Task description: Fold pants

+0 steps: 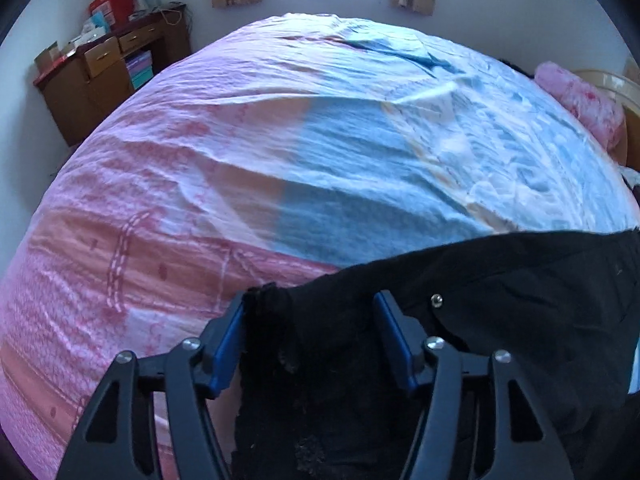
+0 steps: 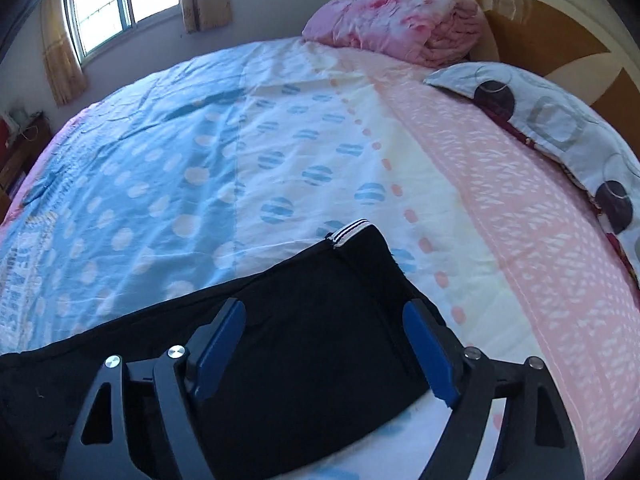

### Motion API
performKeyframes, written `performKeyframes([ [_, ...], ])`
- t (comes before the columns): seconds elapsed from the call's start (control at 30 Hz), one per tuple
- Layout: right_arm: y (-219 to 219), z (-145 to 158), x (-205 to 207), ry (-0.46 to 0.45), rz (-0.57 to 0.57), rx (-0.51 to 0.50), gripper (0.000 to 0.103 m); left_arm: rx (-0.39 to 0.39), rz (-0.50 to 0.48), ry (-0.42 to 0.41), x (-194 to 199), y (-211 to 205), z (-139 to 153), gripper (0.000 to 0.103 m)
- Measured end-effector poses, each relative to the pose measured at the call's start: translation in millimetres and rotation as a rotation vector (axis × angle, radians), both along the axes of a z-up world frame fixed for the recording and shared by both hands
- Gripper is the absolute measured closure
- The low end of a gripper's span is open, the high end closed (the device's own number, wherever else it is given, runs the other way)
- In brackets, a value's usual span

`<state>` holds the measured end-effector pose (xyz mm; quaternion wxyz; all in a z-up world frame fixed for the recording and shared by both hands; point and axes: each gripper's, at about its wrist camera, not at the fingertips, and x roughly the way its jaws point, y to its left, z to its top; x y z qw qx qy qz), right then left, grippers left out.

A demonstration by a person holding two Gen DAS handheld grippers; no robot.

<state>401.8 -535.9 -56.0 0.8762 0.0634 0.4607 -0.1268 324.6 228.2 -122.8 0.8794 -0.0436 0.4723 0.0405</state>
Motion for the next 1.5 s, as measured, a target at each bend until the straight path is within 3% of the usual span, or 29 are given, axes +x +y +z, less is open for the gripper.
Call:
performKeyframes([
  [0.07, -5, -1, 7, -0.004, 0.006, 0.002, 0.022, -0.015, -0.006, 0.012, 1, 1, -3, 0.031],
  [0.23, -27, -4, 24, 0.012, 0.017, 0.046, 0.022, 0.044, -0.027, 0.034, 5, -8, -4, 0.030],
  [0.37, -45, -6, 38, 0.030, 0.010, 0.053, 0.022, 0.053, -0.053, 0.030, 6, -8, -5, 0.033],
  [0.57, -62, -35, 63, 0.109, 0.038, 0.126, 0.023, 0.075, -0.084, 0.000, 8, -12, -7, 0.037],
  [0.63, -62, -41, 68, 0.109, 0.041, 0.133, 0.034, 0.085, -0.094, -0.005, 10, -14, -6, 0.043],
  [0.67, -59, -40, 69, 0.096, 0.058, 0.124, 0.053, 0.087, -0.098, -0.010, 11, -16, -5, 0.055],
  [0.73, -59, -36, 67, 0.082, 0.081, 0.180, 0.078, 0.068, -0.132, -0.027, 12, -22, -2, 0.077],
  [0.77, -58, -34, 64, 0.084, 0.082, 0.191, 0.087, 0.068, -0.136, -0.028, 11, -23, -2, 0.081],
  [0.83, -53, -26, 56, 0.082, 0.100, 0.190, 0.092, 0.076, -0.148, -0.030, 10, -26, 2, 0.086],
  [0.97, -42, 13, 23, 0.017, 0.123, 0.135, 0.092, 0.045, -0.133, -0.071, -1, -23, 19, 0.087],
  [1.27, -48, 113, -111, -0.183, 0.164, 0.135, 0.092, -0.103, -0.131, -0.318, -76, -8, 85, 0.087],
  [1.37, -54, 127, -169, -0.219, 0.162, 0.141, 0.092, -0.149, -0.135, -0.362, -105, -6, 89, 0.087],
  [1.5, -65, 122, -237, -0.233, 0.158, 0.154, 0.092, -0.181, -0.157, -0.409, -153, -7, 83, 0.087],
])
